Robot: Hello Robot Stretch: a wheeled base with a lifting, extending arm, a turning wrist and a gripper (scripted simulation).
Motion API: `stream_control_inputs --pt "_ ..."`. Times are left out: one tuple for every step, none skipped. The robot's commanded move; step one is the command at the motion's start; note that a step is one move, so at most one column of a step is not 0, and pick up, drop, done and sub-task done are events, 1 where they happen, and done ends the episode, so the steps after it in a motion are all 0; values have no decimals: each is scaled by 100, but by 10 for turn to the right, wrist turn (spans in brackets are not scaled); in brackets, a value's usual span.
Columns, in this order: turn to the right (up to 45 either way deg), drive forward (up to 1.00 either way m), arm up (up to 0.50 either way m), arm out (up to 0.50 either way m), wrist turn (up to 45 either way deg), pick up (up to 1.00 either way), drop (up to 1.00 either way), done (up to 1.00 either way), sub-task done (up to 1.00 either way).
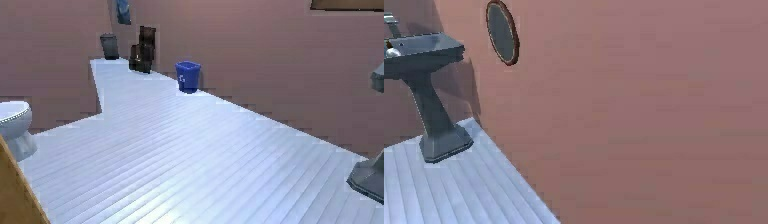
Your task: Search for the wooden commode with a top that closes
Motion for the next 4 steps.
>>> stream_control_inputs --pt "-150 0 0 0 0 0 0 0 0" --pt "0 100 0 0 0 0 0 0 0" --pt "0 100 0 0 0 0 0 0 0" --pt "0 100 0 0 0 0 0 0 0"
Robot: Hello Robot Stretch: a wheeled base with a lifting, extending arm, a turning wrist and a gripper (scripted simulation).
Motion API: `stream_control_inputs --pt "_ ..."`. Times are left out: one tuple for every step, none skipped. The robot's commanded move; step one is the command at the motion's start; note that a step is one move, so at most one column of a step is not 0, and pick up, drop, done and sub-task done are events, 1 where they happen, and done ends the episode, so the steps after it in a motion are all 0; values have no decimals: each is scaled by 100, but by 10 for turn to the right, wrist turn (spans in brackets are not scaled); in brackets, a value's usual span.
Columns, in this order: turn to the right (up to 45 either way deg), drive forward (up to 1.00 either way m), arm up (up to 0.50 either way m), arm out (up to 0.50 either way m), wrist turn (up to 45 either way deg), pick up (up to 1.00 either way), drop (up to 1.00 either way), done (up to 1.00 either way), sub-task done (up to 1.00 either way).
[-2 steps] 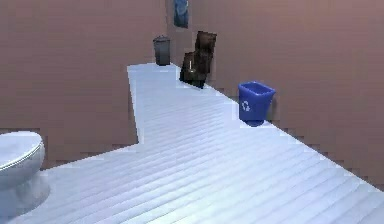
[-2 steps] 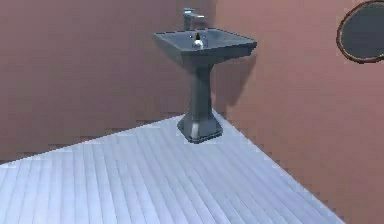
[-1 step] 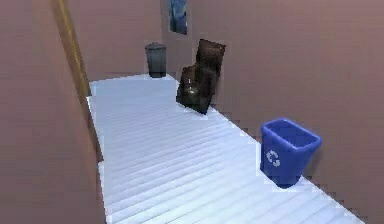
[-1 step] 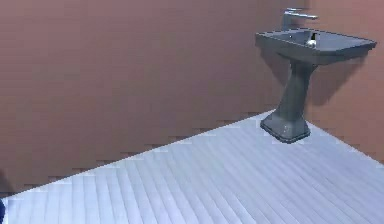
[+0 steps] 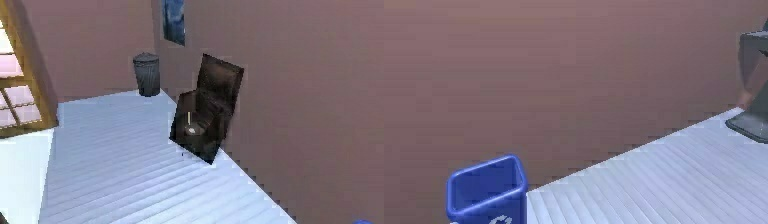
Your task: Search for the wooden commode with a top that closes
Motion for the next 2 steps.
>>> stream_control_inputs --pt "-60 0 0 0 0 0 0 0 0" --pt "0 70 0 0 0 0 0 0 0"
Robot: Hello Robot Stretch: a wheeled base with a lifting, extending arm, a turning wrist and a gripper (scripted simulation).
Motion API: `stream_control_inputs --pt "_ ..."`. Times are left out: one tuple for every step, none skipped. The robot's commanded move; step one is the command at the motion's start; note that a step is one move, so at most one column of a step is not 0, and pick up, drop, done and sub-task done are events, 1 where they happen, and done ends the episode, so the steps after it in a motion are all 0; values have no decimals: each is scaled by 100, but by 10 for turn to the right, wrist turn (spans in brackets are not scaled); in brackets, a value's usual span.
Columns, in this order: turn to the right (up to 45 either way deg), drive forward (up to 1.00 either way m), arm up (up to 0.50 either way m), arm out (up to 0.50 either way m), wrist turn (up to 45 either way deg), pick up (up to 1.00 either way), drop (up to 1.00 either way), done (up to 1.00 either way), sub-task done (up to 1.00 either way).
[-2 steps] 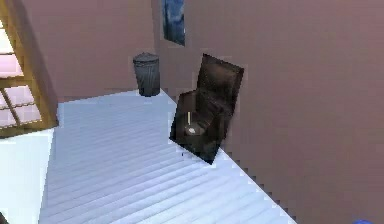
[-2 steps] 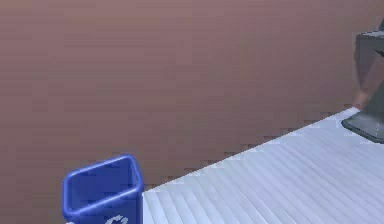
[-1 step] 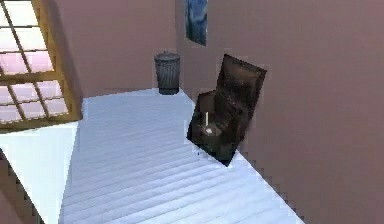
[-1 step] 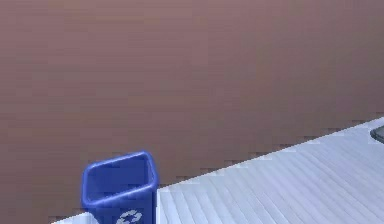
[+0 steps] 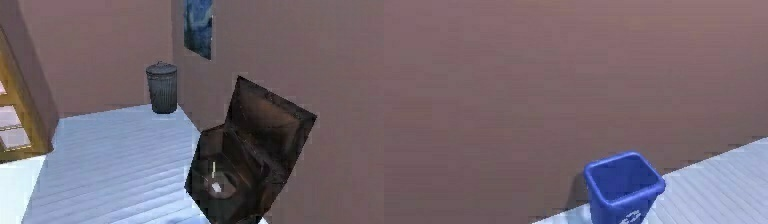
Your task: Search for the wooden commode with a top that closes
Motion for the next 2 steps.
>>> stream_control_inputs --pt "120 0 0 0 0 0 0 0 0" --pt "0 0 0 0 0 0 0 100 0"
